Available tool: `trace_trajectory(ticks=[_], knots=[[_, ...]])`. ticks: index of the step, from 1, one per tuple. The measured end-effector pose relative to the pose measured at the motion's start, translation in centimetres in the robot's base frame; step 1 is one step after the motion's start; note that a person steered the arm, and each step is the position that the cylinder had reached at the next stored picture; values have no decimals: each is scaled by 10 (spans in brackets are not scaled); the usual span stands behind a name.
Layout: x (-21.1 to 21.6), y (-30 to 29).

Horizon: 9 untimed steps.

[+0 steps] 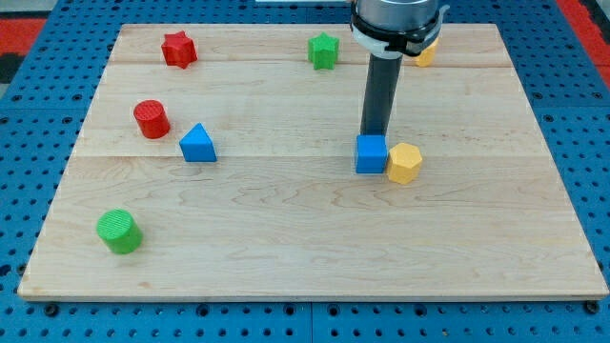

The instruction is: Push the blue cube to the bottom center

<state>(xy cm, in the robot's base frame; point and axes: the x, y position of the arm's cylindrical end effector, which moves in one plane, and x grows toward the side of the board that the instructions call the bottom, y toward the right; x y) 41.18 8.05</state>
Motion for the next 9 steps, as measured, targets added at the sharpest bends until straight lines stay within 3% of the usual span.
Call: trace_trajectory(ticks=[1,3,5,7,9], knots=[[1,0],[67,-16],[97,45],[103,-31],[103,-42]])
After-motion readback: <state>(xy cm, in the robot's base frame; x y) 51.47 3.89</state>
